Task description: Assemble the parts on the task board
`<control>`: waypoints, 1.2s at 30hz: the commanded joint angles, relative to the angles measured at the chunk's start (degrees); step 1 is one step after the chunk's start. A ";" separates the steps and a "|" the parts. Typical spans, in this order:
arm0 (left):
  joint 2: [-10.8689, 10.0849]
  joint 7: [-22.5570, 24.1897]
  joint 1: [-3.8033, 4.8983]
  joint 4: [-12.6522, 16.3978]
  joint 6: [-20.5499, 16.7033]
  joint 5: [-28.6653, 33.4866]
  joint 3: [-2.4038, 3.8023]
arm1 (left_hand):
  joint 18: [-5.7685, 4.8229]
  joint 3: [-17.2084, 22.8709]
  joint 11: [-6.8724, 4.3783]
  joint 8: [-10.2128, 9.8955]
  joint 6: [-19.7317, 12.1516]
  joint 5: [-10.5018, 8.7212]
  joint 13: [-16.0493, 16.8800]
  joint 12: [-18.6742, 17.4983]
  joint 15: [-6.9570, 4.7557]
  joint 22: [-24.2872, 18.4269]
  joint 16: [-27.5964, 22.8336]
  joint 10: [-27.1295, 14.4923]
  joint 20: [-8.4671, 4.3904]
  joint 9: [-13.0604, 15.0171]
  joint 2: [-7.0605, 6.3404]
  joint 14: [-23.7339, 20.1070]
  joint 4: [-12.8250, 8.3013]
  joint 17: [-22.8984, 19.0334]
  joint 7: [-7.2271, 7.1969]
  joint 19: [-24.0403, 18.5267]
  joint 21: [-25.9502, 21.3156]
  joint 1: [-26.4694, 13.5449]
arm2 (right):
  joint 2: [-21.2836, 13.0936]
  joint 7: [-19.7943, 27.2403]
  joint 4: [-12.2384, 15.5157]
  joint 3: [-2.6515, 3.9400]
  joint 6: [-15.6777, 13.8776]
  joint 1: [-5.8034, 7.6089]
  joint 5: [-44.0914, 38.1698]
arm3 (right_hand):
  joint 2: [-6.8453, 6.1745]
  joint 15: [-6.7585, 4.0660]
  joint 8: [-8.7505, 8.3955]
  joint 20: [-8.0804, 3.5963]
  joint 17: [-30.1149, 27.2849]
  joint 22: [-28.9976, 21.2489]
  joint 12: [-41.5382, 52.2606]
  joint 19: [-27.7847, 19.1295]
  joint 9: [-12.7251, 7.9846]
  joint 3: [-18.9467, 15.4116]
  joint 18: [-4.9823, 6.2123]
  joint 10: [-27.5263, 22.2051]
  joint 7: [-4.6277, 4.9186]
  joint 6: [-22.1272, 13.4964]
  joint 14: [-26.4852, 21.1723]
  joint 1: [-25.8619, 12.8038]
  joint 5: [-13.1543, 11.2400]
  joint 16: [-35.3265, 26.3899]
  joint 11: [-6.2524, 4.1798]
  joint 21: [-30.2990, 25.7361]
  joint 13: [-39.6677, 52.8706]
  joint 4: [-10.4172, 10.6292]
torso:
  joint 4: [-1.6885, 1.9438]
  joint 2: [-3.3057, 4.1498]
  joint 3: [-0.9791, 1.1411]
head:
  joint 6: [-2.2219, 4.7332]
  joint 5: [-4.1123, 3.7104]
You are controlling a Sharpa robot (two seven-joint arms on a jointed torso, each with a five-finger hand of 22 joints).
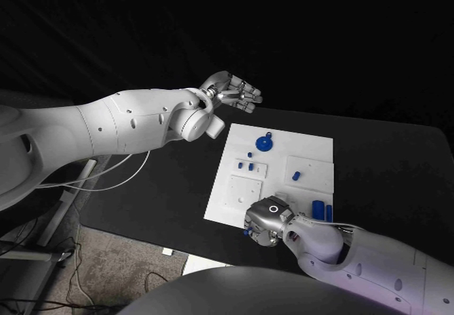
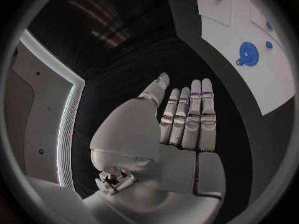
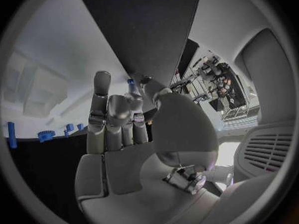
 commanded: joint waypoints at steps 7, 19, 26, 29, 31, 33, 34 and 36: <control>-0.30 -0.54 0.04 0.15 0.90 -0.44 -0.05 | 0.35 0.17 -0.22 -0.13 -0.24 -0.31 -0.01 -0.01 -0.30 -0.01 -0.18 0.38 -0.11 0.00 -0.08 0.04 0.44 0.13 -0.05 0.55 0.41 0.12 | -2.08 1.10 2.50 0.43 -3.14 0.84 6.01 | 0.50 -0.17 0.15 0.43 -0.26 0.12 -0.24 0.24 0.06 0.27 0.91 0.36 0.12 0.17 0.17 -0.13 -0.97 0.05 0.14 -0.50 0.19 -0.30 | 0.02 0.02 0.04 | 0.00 -0.47; -1.25 -3.32 0.04 0.60 2.49 -1.10 -0.92 | 0.11 0.65 -1.77 -0.12 0.17 -1.32 -0.04 -0.06 -2.13 1.56 -0.10 4.79 -1.89 -0.07 -0.49 5.14 1.98 1.04 -0.92 3.35 2.64 -0.64 | -4.56 0.65 3.19 6.26 -6.66 1.20 13.53 | 1.00 -0.18 0.15 0.67 -0.55 0.40 -0.55 0.24 0.07 1.00 1.30 0.27 0.17 0.06 0.08 -1.07 -1.99 -0.17 0.15 -0.73 0.27 -1.61 | 0.04 -0.02 0.02 | 0.08 -2.42; -1.52 -4.84 -0.21 1.32 2.87 -0.37 -2.01 | -0.13 0.84 -2.21 -0.14 1.30 -2.28 -0.04 -0.07 -2.71 2.59 -0.12 5.94 -2.55 -0.08 -0.95 6.86 3.07 1.23 -1.00 3.91 3.82 -0.67 | -4.71 0.06 1.16 9.50 -7.76 1.47 17.24 | 1.07 -0.18 0.16 0.68 -0.58 0.41 -0.60 0.24 0.07 1.04 1.30 0.23 0.19 0.03 0.08 -1.05 -2.36 -0.19 0.16 -0.78 0.26 -1.67 | 0.02 0.04 -0.02 | 2.10 -3.98; -1.59 -5.33 -0.44 1.71 2.80 -0.13 -2.37 | -0.12 0.77 -2.15 -0.16 1.15 -2.45 -0.04 -0.06 -2.71 2.80 -0.08 5.95 -2.56 -0.09 -1.16 6.98 3.38 1.21 -0.80 3.92 4.01 -0.70 | -4.64 -0.18 0.23 10.40 -8.05 1.59 18.51 | 1.15 -0.19 0.15 0.67 -0.63 0.42 -0.61 0.25 0.06 1.01 1.32 0.23 0.20 -0.02 0.07 -1.08 -2.43 -0.25 0.16 -0.83 0.28 -1.76 | 0.04 0.02 -0.02 | 2.94 -4.62; -1.68 -5.62 -0.66 2.05 2.67 0.05 -2.56 | -0.09 0.66 -2.13 -0.16 1.05 -2.66 -0.03 -0.06 -2.75 2.90 -0.08 5.95 -2.58 -0.09 -1.25 7.19 3.62 1.23 -0.78 3.99 4.12 -0.77 | -4.54 -0.38 -0.61 11.09 -8.32 1.66 19.62 | 1.15 -0.19 0.15 0.67 -0.63 0.42 -0.61 0.25 0.06 1.01 1.32 0.23 0.20 -0.02 0.07 -1.08 -2.43 -0.25 0.16 -0.83 0.28 -1.76 | 0.06 0.02 -0.03 | 3.66 -5.04; -1.76 -5.90 -0.85 2.36 2.53 0.29 -2.69 | -0.08 0.44 -2.14 -0.17 0.83 -3.15 -0.03 -0.06 -2.78 2.94 -0.08 5.97 -2.58 -0.10 -1.38 7.41 3.90 1.27 -0.73 4.07 4.18 -0.97 | -4.38 -0.54 -1.45 11.81 -8.57 1.70 20.49 | 1.23 -0.21 0.16 0.63 -0.65 0.44 -0.63 0.28 0.07 0.99 1.32 0.22 0.21 -0.07 0.07 -1.12 -2.26 -0.26 0.16 -0.88 0.30 -1.85 | 0.09 0.04 -0.03 | 4.29 -5.40; -1.81 -6.08 -0.96 2.53 2.42 0.46 -2.75 | -0.09 0.23 -2.12 -0.18 0.66 -4.14 -0.02 -0.05 -2.76 2.94 -0.08 5.96 -2.55 -0.11 -1.49 7.48 4.07 1.28 -0.68 4.12 4.19 -1.09 | -4.28 -0.57 -1.96 12.20 -8.60 1.71 21.21 | 1.23 -0.21 0.16 0.63 -0.65 0.44 -0.63 0.28 0.07 0.99 1.32 0.22 0.21 -0.07 0.07 -1.12 -2.26 -0.26 0.16 -0.88 0.30 -1.85 | 0.09 0.04 -0.02 | 4.79 -5.65; -1.88 -6.47 -1.14 2.87 2.20 0.89 -2.86 | -0.07 -0.63 -2.11 -0.13 0.28 -5.34 -0.01 -0.04 -2.74 2.83 -0.10 5.95 -2.49 -0.08 -1.69 7.65 4.56 1.31 -0.66 4.28 4.10 -1.23 | -4.03 -0.51 -3.11 12.93 -8.52 1.74 23.68 | 1.25 -0.21 0.16 0.62 -0.66 0.44 -0.65 0.28 0.07 0.98 1.31 0.21 0.21 -0.08 0.07 -1.15 -2.22 -0.27 0.16 -0.89 0.30 -1.86 | 0.10 0.02 -0.01 | 5.53 -6.21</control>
